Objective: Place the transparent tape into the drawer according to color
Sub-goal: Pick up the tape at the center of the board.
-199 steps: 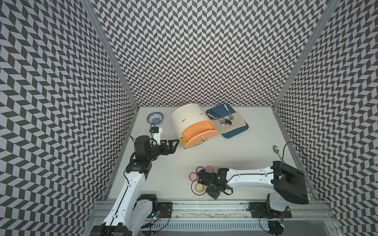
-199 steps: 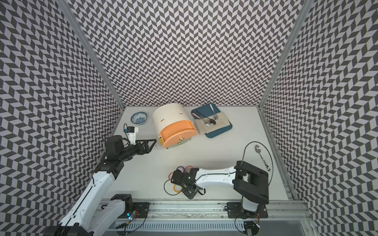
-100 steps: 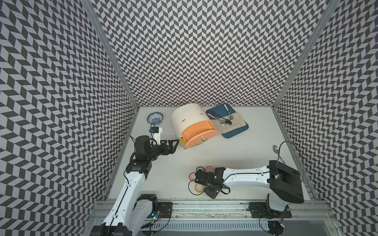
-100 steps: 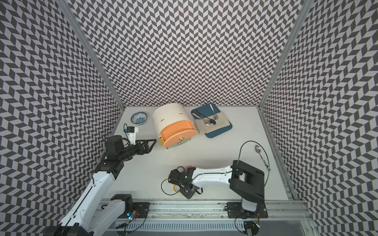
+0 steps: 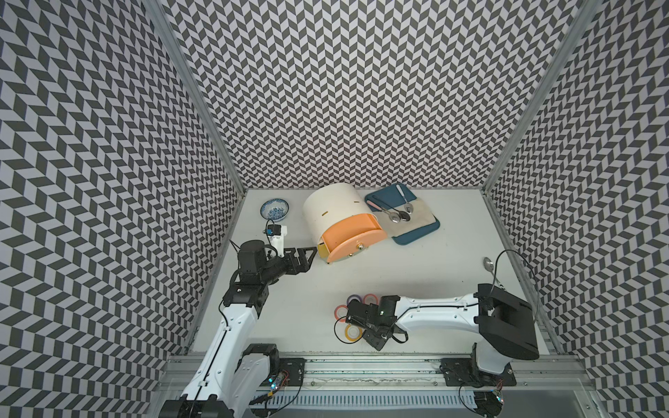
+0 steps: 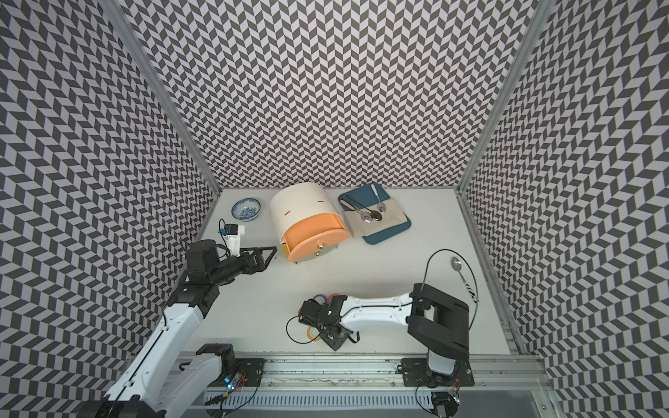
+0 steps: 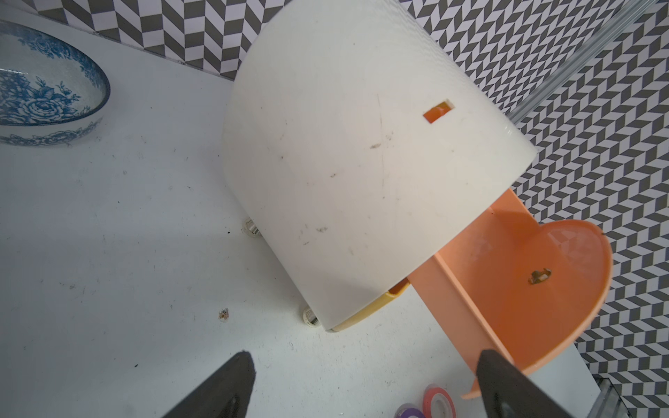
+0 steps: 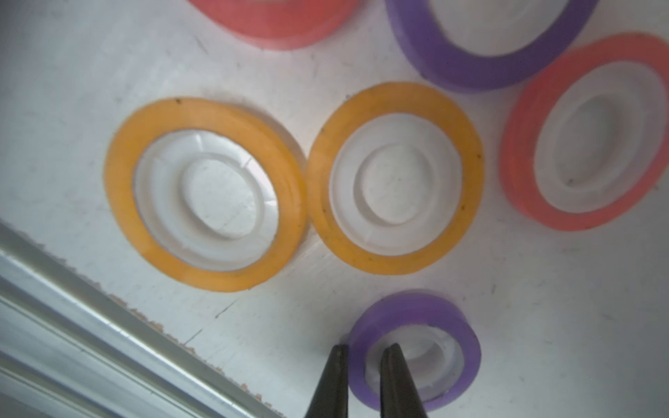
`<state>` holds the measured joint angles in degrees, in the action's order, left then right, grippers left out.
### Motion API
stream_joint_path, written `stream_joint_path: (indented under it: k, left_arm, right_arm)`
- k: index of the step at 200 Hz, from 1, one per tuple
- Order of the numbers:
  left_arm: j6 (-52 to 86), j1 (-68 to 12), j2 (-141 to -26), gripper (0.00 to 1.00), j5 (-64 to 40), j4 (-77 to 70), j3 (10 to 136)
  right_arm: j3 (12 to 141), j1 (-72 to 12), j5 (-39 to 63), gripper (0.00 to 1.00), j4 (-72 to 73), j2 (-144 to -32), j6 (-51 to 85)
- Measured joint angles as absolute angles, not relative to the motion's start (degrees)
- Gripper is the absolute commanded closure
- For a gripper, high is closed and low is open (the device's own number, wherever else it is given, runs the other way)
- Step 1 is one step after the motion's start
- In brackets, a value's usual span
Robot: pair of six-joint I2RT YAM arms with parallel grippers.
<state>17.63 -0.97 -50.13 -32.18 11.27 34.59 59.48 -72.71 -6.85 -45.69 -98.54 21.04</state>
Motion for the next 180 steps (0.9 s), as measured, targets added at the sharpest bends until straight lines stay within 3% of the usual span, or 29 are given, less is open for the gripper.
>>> stream_joint_path:
  k: [97, 180]
  left_arm:
    - [17.63, -0.97, -50.13, 0.0, -32.18, 11.27, 34.59]
    - [17.63, -0.97, -50.13, 0.0, -32.25, 11.27, 34.59]
  right_arm:
    - [63.42, -66.54, -8.38, 1.0, -50.06, -90.21, 20.78]
    - [75.9, -58.48, -11.9, 1.0, -56.03, -84.07, 18.96]
